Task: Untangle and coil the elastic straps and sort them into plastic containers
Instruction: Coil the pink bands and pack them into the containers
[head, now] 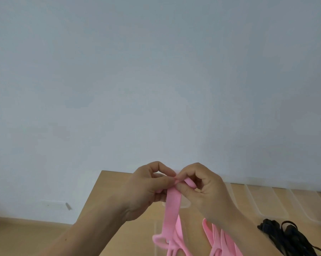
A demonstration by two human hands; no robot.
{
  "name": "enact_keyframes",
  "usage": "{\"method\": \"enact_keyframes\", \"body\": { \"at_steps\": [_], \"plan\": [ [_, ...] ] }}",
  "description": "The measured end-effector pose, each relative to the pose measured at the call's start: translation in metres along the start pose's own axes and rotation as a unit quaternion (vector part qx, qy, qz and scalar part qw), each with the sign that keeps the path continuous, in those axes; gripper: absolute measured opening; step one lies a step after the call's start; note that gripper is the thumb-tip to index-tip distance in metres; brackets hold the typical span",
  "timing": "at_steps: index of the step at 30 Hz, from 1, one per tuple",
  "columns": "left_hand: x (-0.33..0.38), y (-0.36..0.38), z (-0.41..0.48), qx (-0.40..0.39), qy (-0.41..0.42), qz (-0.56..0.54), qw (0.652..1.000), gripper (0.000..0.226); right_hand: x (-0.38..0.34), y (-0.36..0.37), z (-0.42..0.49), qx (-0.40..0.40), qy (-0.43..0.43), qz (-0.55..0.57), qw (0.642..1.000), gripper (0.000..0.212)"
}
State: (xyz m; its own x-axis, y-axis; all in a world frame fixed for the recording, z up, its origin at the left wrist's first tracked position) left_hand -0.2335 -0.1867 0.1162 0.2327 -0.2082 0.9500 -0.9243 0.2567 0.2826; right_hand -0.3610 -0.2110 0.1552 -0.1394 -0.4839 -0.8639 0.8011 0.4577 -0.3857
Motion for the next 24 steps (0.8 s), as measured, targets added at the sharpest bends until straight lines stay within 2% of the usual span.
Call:
{"method": "enact_keyframes", "body": {
  "at_steps": [1, 3, 7, 12, 16, 20, 24],
  "plan": [
    [0.003, -0.001, 0.000, 0.005, 0.012, 0.016, 1.000, 0.013, 0.002, 0.002, 0.000, -0.022, 0.013, 0.039, 0.999, 0.010],
    [0.008, -0.004, -0.001, 0.013, 0.035, 0.059, 0.998, 0.009, 0.004, 0.005, 0.000, -0.050, 0.028, 0.081, 0.995, 0.015],
    [0.019, -0.003, -0.003, 0.014, 0.082, 0.151, 0.985, 0.012, 0.015, 0.002, 0.003, -0.027, 0.086, 0.091, 0.992, 0.012],
    [0.026, -0.002, -0.003, 0.022, 0.100, 0.219, 0.970, 0.017, 0.019, 0.006, 0.003, -0.052, 0.120, 0.148, 0.980, 0.016],
    [0.018, -0.010, -0.002, 0.024, 0.053, 0.135, 0.989, 0.040, 0.011, 0.000, 0.004, -0.025, 0.092, 0.145, 0.985, 0.014],
    [0.004, 0.001, -0.003, -0.042, -0.026, 0.043, 0.998, 0.032, 0.012, -0.002, 0.005, -0.006, 0.079, 0.119, 0.990, 0.015],
    [0.003, 0.006, -0.005, -0.064, -0.040, -0.006, 0.997, 0.027, 0.007, -0.001, 0.004, -0.016, 0.055, 0.078, 0.995, 0.024]
  ]
}}
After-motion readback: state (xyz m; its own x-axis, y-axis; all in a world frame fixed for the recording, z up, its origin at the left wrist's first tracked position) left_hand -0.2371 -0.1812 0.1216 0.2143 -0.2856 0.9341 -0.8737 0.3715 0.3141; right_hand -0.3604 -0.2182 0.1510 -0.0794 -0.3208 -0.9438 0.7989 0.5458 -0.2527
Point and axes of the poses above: each hand's wrist, its own z-axis towards the middle knuckle, its own y-axis out of the palm, x = y × z, the point moved 10 cm from there along z, towards the middle knuckle, and after that the axes turned 11 degrees about -x, right-handed, at the moved point
